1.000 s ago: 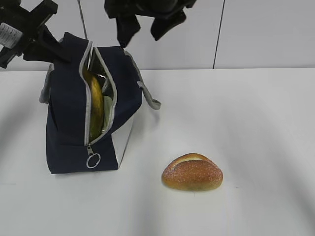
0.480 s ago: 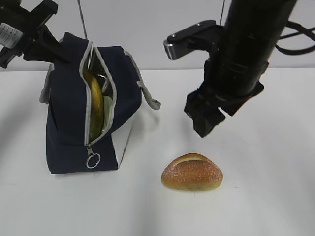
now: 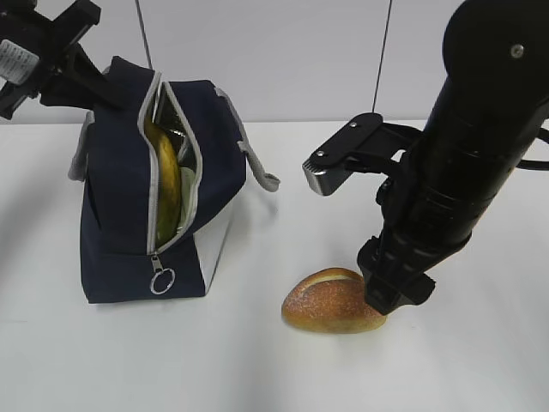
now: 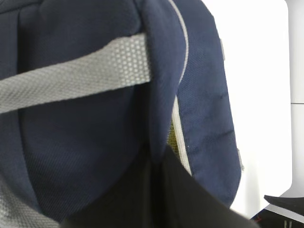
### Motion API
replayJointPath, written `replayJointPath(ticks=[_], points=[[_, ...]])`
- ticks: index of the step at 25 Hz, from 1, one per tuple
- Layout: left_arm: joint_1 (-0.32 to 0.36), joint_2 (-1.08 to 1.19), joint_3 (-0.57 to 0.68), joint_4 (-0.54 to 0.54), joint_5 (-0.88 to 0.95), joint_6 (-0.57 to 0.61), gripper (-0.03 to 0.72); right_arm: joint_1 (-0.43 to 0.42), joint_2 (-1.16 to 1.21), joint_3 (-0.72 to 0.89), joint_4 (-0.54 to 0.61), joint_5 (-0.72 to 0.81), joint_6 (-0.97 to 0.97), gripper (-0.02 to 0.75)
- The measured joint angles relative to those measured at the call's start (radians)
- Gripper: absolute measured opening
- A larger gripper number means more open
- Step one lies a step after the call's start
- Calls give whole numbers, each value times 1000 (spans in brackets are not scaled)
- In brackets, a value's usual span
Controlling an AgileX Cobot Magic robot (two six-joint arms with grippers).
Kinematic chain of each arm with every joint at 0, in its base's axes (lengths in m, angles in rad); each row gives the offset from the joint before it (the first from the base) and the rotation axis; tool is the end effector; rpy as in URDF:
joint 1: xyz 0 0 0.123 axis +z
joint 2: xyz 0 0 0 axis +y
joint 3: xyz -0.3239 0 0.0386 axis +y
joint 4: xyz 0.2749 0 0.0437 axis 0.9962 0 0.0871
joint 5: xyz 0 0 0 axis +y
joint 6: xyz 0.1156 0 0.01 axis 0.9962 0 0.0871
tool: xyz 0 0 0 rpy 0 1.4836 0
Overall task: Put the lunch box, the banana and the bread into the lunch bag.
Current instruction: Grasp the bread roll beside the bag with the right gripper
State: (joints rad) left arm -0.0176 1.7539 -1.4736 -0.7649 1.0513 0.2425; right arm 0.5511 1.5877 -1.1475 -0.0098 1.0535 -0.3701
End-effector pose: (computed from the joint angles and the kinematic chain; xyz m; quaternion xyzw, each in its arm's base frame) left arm 0.4144 -0.0771 0.3180 -0.0104 0.9246 -0.3306 0.1890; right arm 0.2819 0.1721 0.2541 -0.4448 0.8918 0.0030 0.0821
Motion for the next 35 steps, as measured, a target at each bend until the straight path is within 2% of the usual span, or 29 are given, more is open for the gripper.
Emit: replayJointPath(ticks=[5, 8, 14, 28, 31, 35], points=[[0, 0, 0, 0, 1, 0, -3, 0, 0, 0, -37, -118, -53, 554], [0, 0, 0, 0, 1, 0, -3, 0, 0, 0, -37, -185, -154, 557], [0, 0, 0, 0, 1, 0, -3, 0, 56, 0, -37, -205, -279, 641], [0, 0, 0, 0, 2, 4, -3, 0, 294, 0, 2, -325, -356, 649], [0, 0, 0, 1, 2, 4, -3, 0, 312, -2, 0, -330, -356, 611], [0, 0, 0, 2, 2, 6, -3, 0, 315, -16, 0, -322, -356, 474]])
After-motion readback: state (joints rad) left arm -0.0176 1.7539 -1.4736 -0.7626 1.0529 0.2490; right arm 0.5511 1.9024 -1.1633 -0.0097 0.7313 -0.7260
